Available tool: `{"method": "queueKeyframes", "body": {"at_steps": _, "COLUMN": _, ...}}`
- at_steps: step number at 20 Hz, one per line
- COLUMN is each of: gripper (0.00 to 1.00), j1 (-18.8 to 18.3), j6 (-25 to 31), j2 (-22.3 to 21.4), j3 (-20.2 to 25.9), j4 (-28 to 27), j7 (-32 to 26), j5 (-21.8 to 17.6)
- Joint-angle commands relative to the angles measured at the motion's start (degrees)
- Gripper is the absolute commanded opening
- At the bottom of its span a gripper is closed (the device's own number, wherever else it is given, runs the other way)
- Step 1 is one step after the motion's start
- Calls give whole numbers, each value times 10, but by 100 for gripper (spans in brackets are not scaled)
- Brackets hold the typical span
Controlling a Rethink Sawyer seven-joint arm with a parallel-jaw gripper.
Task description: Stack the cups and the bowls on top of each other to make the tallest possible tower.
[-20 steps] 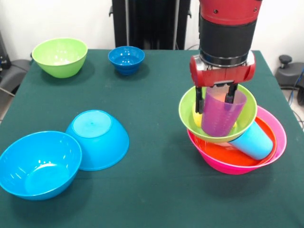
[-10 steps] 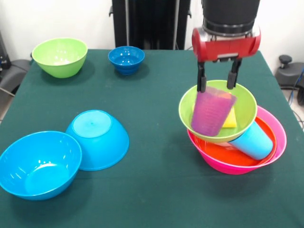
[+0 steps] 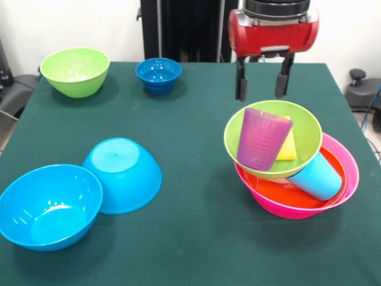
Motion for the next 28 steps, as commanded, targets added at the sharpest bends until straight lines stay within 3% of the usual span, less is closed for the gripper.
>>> {"method": "queueKeyframes", "body": {"at_steps": 1, "gripper": 100, "j1": -25, "j6": 13, "j2": 4, "j3": 36, "j4": 69, "j7": -23, "j5": -6}}
{"method": "queueKeyframes", "body": {"at_steps": 4, "gripper": 100, "j1": -33, "j6": 20, "j2": -4, "j3": 37, "j4": 78, "j7": -34, "j5": -10}}
{"method": "queueKeyframes", "body": {"at_steps": 10, "gripper": 100, "j1": -83, "j6": 17, "j2": -14, "j3": 62, "j4": 100, "j7": -126, "j5": -42}}
{"method": "queueKeyframes", "body": {"at_steps": 16, "gripper": 100, "j1": -152, "j6": -13, "j2": -18, "j3": 96, "j4": 139, "j7": -206, "j5": -98}}
{"method": "queueKeyframes", "body": {"at_steps": 19, "gripper": 100, "j1": -206, "j6": -42, "j2": -28, "j3": 134, "j4": 181, "j7": -251, "j5": -127}}
{"method": "queueKeyframes", "body": {"at_steps": 24, "gripper": 100, "j1": -280, "j6": -84, "j2": -35, "j3": 185, "j4": 231, "j7": -282, "j5": -186}}
{"method": "queueKeyframes", "body": {"at_steps": 26, "gripper": 100, "j1": -299, "j6": -94, "j2": -29, "j3": 200, "j4": 240, "j7": -285, "j5": -212}}
{"method": "queueKeyframes", "body": {"at_steps": 28, "gripper": 100, "j1": -293, "j6": -91, "j2": -25, "j3": 198, "j4": 238, "j7": -278, "j5": -247}}
